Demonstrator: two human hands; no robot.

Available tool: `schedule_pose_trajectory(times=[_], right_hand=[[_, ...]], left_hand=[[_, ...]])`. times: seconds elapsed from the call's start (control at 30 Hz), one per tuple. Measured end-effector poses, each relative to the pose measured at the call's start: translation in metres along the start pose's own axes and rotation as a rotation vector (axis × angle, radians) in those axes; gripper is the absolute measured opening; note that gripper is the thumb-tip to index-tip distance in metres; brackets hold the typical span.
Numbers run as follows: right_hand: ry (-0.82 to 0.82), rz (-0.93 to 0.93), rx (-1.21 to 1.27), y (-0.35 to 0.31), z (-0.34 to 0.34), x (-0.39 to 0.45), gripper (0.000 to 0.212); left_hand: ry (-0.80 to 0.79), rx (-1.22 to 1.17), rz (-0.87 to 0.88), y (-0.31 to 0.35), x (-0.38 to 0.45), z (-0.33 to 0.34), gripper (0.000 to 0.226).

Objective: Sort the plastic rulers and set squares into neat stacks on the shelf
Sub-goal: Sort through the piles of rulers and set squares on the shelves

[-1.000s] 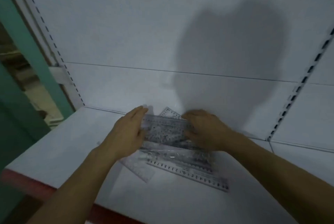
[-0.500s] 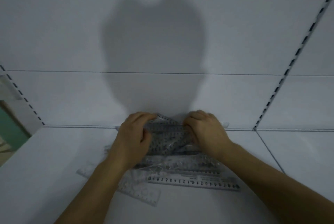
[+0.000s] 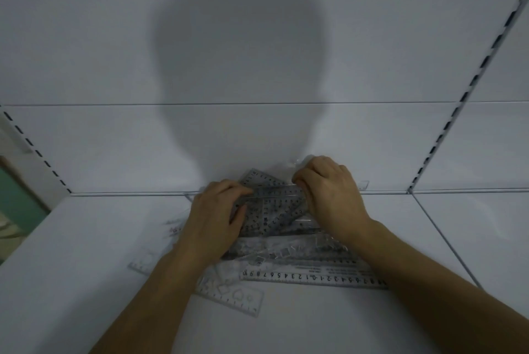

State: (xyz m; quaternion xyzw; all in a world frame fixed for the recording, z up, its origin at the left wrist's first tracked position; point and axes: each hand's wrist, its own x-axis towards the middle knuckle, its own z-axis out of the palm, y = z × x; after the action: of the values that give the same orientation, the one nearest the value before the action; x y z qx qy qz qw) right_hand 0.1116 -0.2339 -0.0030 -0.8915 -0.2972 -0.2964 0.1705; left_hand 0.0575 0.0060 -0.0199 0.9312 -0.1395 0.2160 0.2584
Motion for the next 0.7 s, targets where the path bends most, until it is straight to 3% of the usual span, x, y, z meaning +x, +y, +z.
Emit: schedule_pose_trajectory(times=[0.1, 0.23, 0.3, 0.5, 0.7], right_hand=[[-0.024, -0.02, 0.084, 0.0, -0.002, 0.001, 0.015], [-0.347, -0.166, 0.152, -0.003, -0.014, -0.008, 0.052], [-0.392, -0.198, 0.137, -0.003, -0.018, -0.011, 0.053], [-0.219, -0.319, 0.095, 0.005, -0.011, -0.013, 0.018], [-0.04, -0.272, 0.081, -0.004, -0.004, -0.012, 0.023]], left_hand=[[0.024, 0.026, -0.014, -0.002, 0.001, 0.003, 0.026], [0.007, 0.068, -0.04, -0.001, 0.002, 0.005, 0.029], [0.014, 0.09, -0.045, 0.001, 0.002, 0.004, 0.027], [0.039, 0.189, -0.024, 0.007, 0.0, 0.005, 0.033], [0.077, 0.114, -0.002, 0.004, 0.0, 0.004, 0.036]])
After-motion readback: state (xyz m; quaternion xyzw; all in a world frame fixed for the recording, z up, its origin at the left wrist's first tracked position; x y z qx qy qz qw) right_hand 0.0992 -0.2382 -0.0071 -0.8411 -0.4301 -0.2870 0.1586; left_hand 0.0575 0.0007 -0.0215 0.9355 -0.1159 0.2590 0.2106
